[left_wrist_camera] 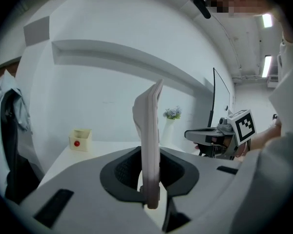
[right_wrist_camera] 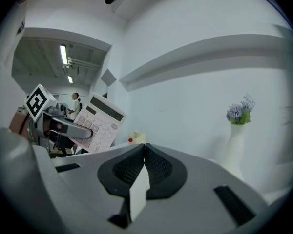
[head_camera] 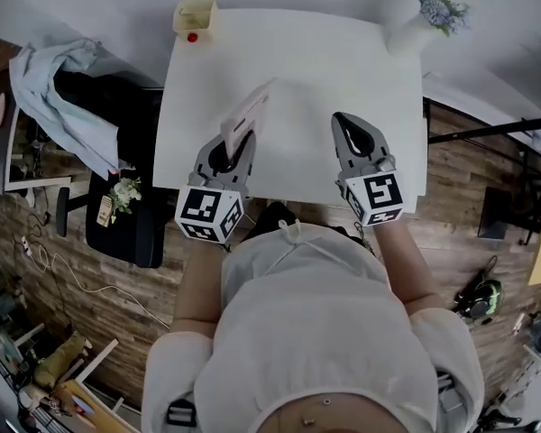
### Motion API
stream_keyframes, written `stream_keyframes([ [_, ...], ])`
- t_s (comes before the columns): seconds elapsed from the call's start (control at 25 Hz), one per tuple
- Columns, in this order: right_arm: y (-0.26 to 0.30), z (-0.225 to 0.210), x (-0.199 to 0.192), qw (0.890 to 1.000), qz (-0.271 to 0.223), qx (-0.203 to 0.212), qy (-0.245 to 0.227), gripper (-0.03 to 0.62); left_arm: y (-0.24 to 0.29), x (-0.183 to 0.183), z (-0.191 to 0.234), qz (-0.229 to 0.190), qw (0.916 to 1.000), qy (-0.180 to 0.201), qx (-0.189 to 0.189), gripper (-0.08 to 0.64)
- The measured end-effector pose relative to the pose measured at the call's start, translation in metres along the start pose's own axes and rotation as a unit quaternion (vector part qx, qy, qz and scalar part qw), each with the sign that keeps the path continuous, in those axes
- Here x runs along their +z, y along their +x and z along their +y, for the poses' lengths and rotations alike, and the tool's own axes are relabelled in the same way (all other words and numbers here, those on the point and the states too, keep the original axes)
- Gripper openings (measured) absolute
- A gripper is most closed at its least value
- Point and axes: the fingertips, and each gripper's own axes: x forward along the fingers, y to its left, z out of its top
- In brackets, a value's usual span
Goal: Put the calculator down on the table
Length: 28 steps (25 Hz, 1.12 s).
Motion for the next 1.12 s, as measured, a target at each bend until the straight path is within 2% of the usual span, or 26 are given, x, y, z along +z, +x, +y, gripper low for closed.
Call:
stream_keyframes([
  [0.28, 0.038, -0.006, -0.037, 0.998, 0.04, -0.033, 0.022, 0.006, 0.051, -0.059, 0.023, 0.073, 0.9948, -0.036, -0.061, 0.078],
  [0.64, 0.065, -0.009, -0.079, 0.995, 0.065, -0.053, 0.047, 0.006, 0.088, -0.121, 0.034, 0.156, 0.9782, -0.072, -0.116, 0.078],
  [0.8, 0.071, -0.008, -0.096, 0.993, 0.08, -0.061, 0.058, 0.006, 0.096, -0.14, 0.041, 0.174, 0.974, -0.081, -0.121, 0.078],
  [0.92, 0.072, -0.007, -0.103, 0.992, 0.087, -0.063, 0.063, 0.006, 0.099, -0.143, 0.045, 0.167, 0.9717, -0.108, -0.127, 0.079],
  [1.12, 0.076, -0.009, -0.107, 0.991, 0.094, -0.063, 0.066, 0.006, 0.107, -0.146, 0.059, 0.171, 0.9707, -0.126, -0.112, 0.101],
])
